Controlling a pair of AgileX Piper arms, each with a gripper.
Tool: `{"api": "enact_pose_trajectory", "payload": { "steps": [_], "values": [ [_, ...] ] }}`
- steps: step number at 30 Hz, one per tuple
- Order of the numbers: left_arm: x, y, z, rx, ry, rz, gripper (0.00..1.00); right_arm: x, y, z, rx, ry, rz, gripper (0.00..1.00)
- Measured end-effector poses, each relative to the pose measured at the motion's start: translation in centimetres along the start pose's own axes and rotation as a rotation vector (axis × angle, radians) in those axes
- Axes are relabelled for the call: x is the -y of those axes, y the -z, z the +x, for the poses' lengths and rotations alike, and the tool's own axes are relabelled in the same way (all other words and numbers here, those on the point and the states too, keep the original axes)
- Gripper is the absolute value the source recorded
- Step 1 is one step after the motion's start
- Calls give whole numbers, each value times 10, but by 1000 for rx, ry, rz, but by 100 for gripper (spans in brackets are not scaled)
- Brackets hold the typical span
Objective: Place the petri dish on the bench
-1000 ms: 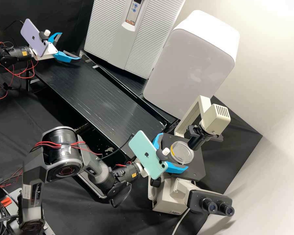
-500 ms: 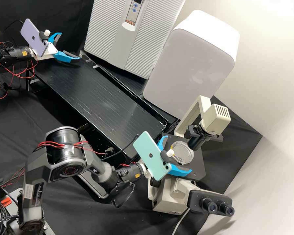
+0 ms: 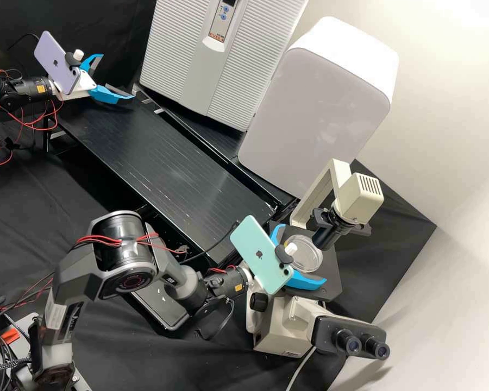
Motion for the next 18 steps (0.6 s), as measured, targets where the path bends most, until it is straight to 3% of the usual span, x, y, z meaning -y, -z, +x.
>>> {"api": "enact_pose_trajectory", "payload": {
  "steps": [10, 11, 18],
  "values": [
    [0, 0, 0, 0, 0, 0, 100, 4, 1, 11, 14, 21, -10, 100],
    [0, 0, 0, 0, 0, 0, 100, 5, 0, 11, 16, 22, -10, 0],
    [0, 0, 0, 0, 0, 0, 100, 6, -1, 12, 18, 26, -9, 0]
  ]
}}
